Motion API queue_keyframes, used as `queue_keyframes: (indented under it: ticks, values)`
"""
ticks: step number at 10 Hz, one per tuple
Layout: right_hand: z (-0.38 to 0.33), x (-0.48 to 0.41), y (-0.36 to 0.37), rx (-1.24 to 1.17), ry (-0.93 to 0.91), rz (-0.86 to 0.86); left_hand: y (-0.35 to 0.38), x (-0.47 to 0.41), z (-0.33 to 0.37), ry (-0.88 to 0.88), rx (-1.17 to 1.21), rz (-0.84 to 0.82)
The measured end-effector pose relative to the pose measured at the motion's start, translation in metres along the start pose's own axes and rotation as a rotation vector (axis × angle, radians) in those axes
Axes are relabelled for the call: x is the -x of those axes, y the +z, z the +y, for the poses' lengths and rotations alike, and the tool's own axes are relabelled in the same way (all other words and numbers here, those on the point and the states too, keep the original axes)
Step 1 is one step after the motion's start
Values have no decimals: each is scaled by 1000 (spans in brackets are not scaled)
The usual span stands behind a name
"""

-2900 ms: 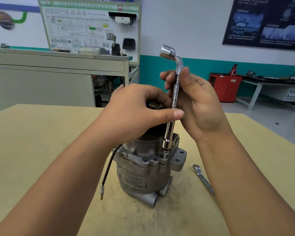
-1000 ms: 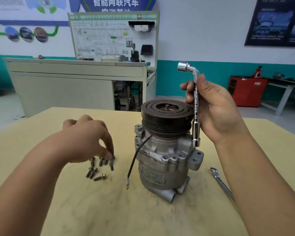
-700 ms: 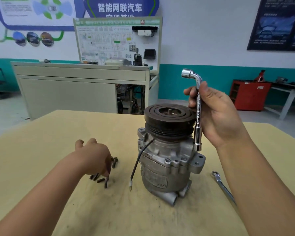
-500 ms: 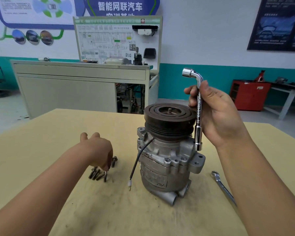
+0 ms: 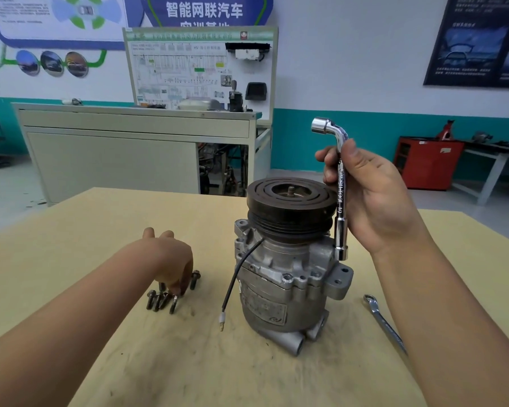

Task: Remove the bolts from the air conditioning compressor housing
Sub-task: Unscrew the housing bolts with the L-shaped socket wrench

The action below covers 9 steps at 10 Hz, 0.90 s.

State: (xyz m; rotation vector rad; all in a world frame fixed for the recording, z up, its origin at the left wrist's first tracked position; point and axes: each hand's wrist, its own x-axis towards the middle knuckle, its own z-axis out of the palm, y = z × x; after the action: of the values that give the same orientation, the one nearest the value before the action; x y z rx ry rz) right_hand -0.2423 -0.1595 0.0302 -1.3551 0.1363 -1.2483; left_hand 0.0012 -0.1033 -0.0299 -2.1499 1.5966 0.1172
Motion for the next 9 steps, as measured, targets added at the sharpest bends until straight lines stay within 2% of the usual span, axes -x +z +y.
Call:
queue_keyframes:
  ticks: [3,4,7,8,9]
  values:
    - [0,0,2,15,-8,-2,3,-7,-12,11,3,32]
    - [0,0,1,17,-9,-6,6,-6,-24,-73,44,54]
    - [1,-1,-1,32,-20,-19,26,12,-47,-275,380,-230]
    - [1,-1,-1,34,-19,-22,31,14,-45,-273,386,-172]
    - [1,0,-1,35,-16,-19,34,8,-48,-260,522,-198]
